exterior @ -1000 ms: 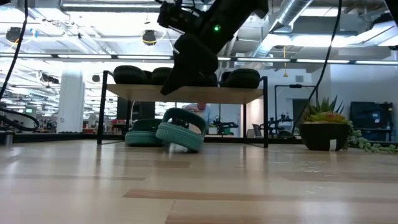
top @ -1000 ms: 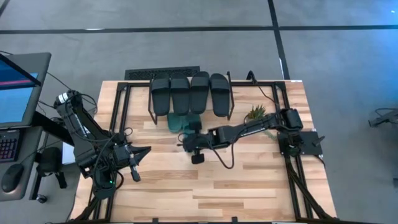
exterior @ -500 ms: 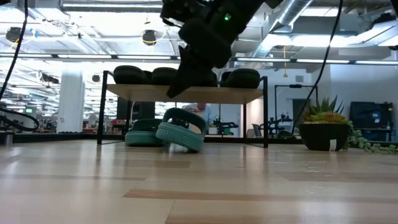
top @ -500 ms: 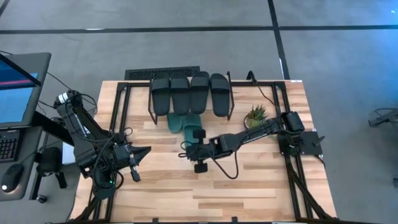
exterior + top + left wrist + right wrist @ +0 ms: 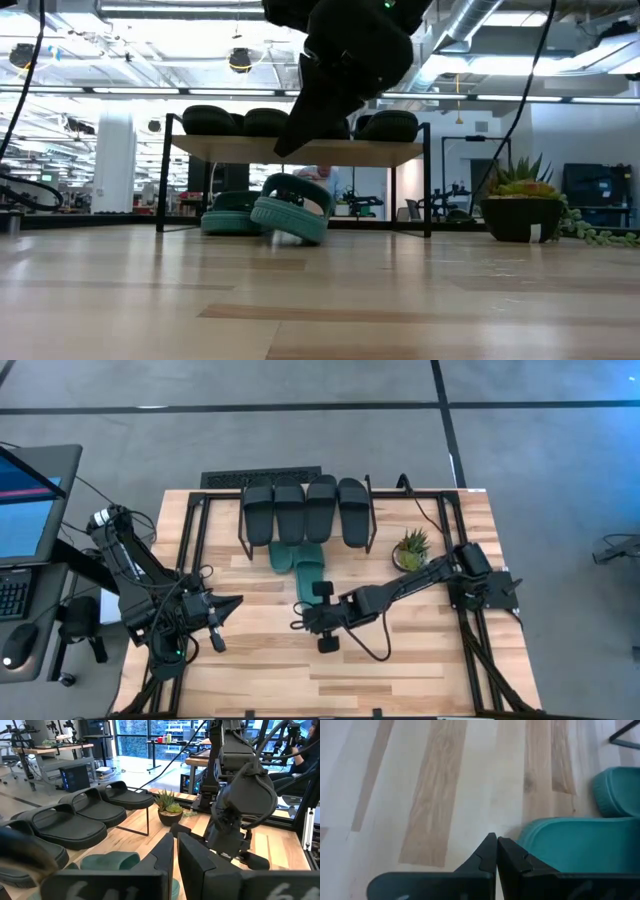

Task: Pick and place slides into the shelf
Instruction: Put the green slide under the shelf

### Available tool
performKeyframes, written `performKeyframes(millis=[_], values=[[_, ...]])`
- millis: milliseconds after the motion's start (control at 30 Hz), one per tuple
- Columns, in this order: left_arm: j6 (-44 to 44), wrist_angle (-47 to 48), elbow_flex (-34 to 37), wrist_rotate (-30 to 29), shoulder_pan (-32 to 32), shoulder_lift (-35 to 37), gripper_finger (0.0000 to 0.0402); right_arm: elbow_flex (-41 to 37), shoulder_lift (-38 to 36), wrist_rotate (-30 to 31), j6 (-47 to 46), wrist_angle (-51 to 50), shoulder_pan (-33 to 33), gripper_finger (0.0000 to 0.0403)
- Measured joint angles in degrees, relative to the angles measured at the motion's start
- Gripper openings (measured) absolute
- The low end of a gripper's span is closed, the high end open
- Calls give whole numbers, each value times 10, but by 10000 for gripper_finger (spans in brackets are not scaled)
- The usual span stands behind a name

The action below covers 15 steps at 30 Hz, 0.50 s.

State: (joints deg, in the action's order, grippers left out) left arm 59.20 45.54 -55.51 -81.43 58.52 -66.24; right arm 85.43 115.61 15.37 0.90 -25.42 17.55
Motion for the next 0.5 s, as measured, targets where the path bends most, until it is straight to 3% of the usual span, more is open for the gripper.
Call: performKeyframes(millis=[500], values=[[3,0,0,-3,0,0,14,7,20,-11,5,57,-13,0]])
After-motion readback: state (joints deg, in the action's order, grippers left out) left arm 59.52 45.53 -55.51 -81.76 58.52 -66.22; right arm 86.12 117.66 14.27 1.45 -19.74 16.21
